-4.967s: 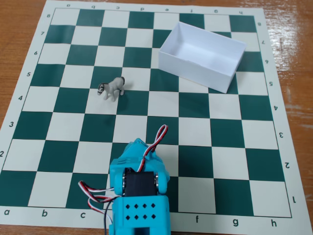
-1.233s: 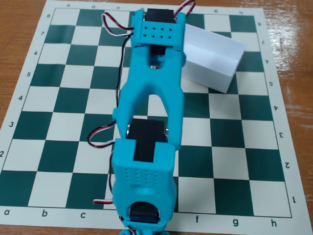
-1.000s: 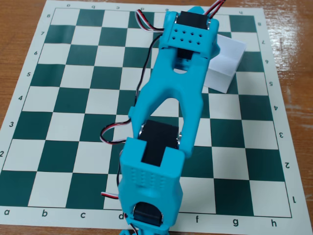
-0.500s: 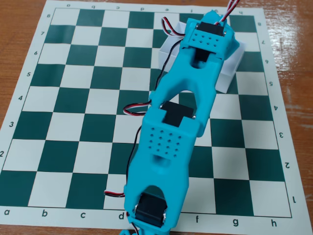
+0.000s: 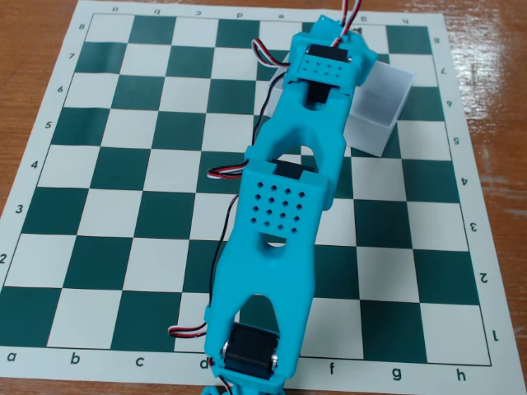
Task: Grab the toy horse and put it in the box.
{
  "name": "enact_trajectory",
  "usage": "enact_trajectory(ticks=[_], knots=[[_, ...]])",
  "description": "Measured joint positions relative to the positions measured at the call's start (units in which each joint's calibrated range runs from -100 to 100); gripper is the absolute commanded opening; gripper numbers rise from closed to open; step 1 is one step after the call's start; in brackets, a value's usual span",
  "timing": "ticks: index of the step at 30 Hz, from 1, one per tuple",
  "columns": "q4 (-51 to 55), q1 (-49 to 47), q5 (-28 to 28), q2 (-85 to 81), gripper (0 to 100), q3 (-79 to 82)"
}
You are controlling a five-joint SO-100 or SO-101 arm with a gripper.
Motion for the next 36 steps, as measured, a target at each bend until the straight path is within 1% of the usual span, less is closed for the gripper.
enact_trajectory(ticks=[2, 3, 6, 8, 9, 13, 17, 19, 23, 27, 33, 36], knots=[[-0.88, 0.0, 0.0, 0.0, 1, 0.0], [-1.05, 0.0, 0.16, 0.0, 4, 0.0], [-1.75, 0.0, 0.57, 0.0, 18, 0.0], [-2.1, 0.0, 1.35, 0.0, 25, 0.0], [-2.1, 0.0, 1.98, 0.0, 27, 0.0], [-2.89, 0.0, 4.32, -0.09, 27, 0.0], [-3.5, 0.15, 4.84, -1.7, 27, 0.63], [-3.5, 0.15, 4.79, -4.68, 29, 3.63], [-3.5, -0.37, 4.68, -15.23, 29, 14.23], [-2.36, -2.69, 3.28, -28.77, 29, 27.2], [5.43, -5.6, -0.36, -49.79, 29, 45.6], [9.02, -6.35, -3.8, -59.66, 29, 54.49]])
